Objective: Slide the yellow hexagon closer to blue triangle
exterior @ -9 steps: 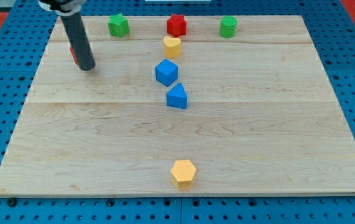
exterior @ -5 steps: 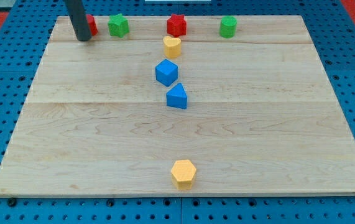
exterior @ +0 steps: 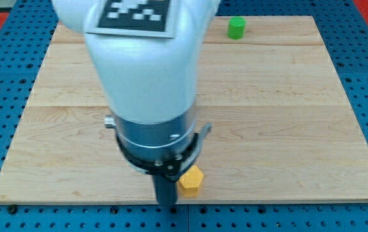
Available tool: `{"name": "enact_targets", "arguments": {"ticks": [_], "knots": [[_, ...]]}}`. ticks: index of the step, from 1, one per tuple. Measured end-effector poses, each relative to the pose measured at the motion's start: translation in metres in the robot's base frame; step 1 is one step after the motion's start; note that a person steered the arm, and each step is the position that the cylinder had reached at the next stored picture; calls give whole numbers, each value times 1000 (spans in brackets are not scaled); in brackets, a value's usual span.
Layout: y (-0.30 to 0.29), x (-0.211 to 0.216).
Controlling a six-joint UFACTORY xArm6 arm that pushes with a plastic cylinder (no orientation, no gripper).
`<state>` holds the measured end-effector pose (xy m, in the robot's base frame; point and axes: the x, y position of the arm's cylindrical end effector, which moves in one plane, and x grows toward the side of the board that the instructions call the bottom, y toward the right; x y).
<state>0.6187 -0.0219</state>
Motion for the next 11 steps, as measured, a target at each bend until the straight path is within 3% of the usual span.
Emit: {"name": "enact_targets", "arguments": {"ticks": [2, 4, 5, 6, 7, 8, 11], "knots": [[168, -22], [46, -18], [-12, -63], [2, -76], [2, -27], [49, -36], [6, -102]]}}
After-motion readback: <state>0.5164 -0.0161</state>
